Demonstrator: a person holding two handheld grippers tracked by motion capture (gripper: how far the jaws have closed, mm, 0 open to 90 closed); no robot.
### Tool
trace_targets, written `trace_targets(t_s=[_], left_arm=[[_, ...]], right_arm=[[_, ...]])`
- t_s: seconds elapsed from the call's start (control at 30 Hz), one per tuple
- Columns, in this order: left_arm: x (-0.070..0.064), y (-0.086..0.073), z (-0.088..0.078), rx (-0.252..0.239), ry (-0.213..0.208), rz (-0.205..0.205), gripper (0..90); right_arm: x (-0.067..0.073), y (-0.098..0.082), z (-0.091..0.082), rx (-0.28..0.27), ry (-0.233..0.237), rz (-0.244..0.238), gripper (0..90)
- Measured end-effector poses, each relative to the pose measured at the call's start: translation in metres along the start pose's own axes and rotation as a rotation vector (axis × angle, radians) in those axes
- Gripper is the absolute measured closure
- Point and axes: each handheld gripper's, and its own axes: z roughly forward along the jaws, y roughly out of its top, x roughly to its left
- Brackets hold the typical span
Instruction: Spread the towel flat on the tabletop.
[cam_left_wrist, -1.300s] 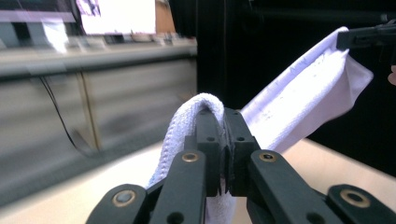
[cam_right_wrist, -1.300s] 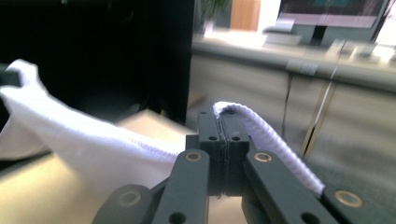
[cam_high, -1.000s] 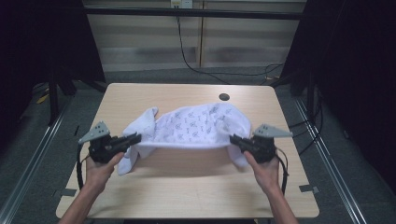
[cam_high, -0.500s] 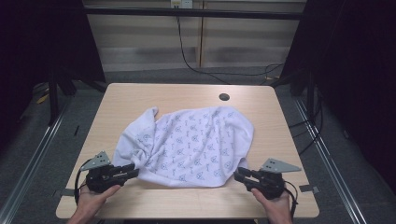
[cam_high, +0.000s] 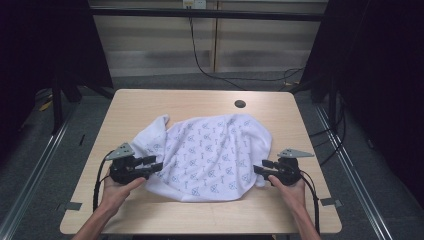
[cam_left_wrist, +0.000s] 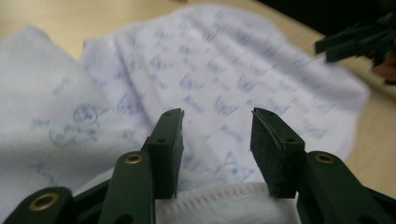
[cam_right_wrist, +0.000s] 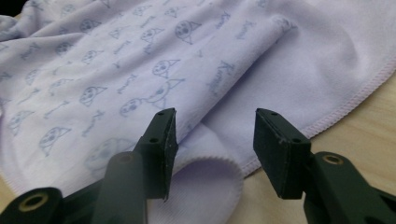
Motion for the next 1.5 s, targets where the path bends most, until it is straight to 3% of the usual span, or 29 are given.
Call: trace_targets(t_s=[0.07,0.1,0.13,0.17,0.23,0.4,0.47,0.57,0.63,0.73,0.87,0.97,1.0,1.03,1.07,1.2,1.27,1.33,1.4,1.5], left_arm=[[0.002,-0.005,0.005,0.028,0.003,-0.01,55.2],[0.004,-0.01,0.008,0.072,0.016,0.003,55.2],[0.005,-0.013,0.008,0.1,0.027,0.013,56.9],[0.007,-0.019,0.006,0.112,0.037,0.017,60.2],[0.009,-0.023,0.002,0.117,0.04,0.006,62.3],[0.008,-0.029,-0.003,0.14,0.053,0.018,62.6],[0.009,-0.031,-0.009,0.141,0.063,-0.002,62.6],[0.01,-0.033,-0.012,0.141,0.071,-0.001,62.2],[0.012,-0.035,-0.016,0.144,0.081,-0.016,61.7],[0.017,-0.035,-0.018,0.14,0.093,-0.025,60.7],[0.018,-0.036,-0.018,0.133,0.088,-0.029,60.2],[0.02,-0.036,-0.018,0.132,0.086,-0.031,60.2],[0.02,-0.036,-0.018,0.132,0.086,-0.031,60.2],[0.02,-0.036,-0.017,0.131,0.084,-0.033,60.1],[0.02,-0.036,-0.017,0.13,0.084,-0.033,60.1],[0.02,-0.036,-0.017,0.126,0.082,-0.035,60.0],[0.02,-0.036,-0.017,0.126,0.08,-0.032,59.8],[0.02,-0.037,-0.017,0.126,0.081,-0.028,59.5],[0.02,-0.037,-0.017,0.124,0.077,-0.03,59.6],[0.019,-0.037,-0.017,0.128,0.074,-0.025,59.7]], right_arm=[[-0.001,-0.001,0.003,0.012,0.003,0.004,49.3],[0.0,-0.002,0.006,0.038,0.004,0.004,52.5],[0.002,-0.004,0.008,0.072,0.005,-0.009,62.0],[0.007,-0.006,0.005,0.064,-0.001,-0.028,79.9],[0.011,-0.003,-0.005,0.025,0.003,-0.038,85.3],[0.032,0.015,-0.04,-0.062,-0.012,-0.109,85.5],[0.042,0.019,-0.051,-0.076,0.015,-0.127,83.7],[0.059,0.009,-0.055,-0.042,0.072,-0.167,78.8],[0.07,-0.008,-0.052,-0.002,0.138,-0.155,76.9],[0.075,-0.024,-0.054,0.002,0.161,-0.123,66.8],[0.059,-0.026,-0.061,-0.014,0.095,-0.081,62.6],[0.036,-0.025,-0.063,-0.059,0.068,-0.03,63.2],[0.036,-0.025,-0.063,-0.059,0.068,-0.03,63.2],[0.024,-0.023,-0.06,-0.037,0.014,-0.032,64.5],[0.018,-0.023,-0.057,-0.025,-0.008,-0.03,64.0],[0.003,-0.029,-0.045,0.03,-0.041,0.0,58.4],[0.003,-0.03,-0.043,0.047,-0.054,-0.008,57.2],[0.006,-0.036,-0.035,0.113,-0.094,-0.043,51.3],[0.01,-0.037,-0.034,0.115,-0.117,-0.081,51.4],[0.007,-0.036,-0.033,0.119,-0.168,-0.148,65.2]])
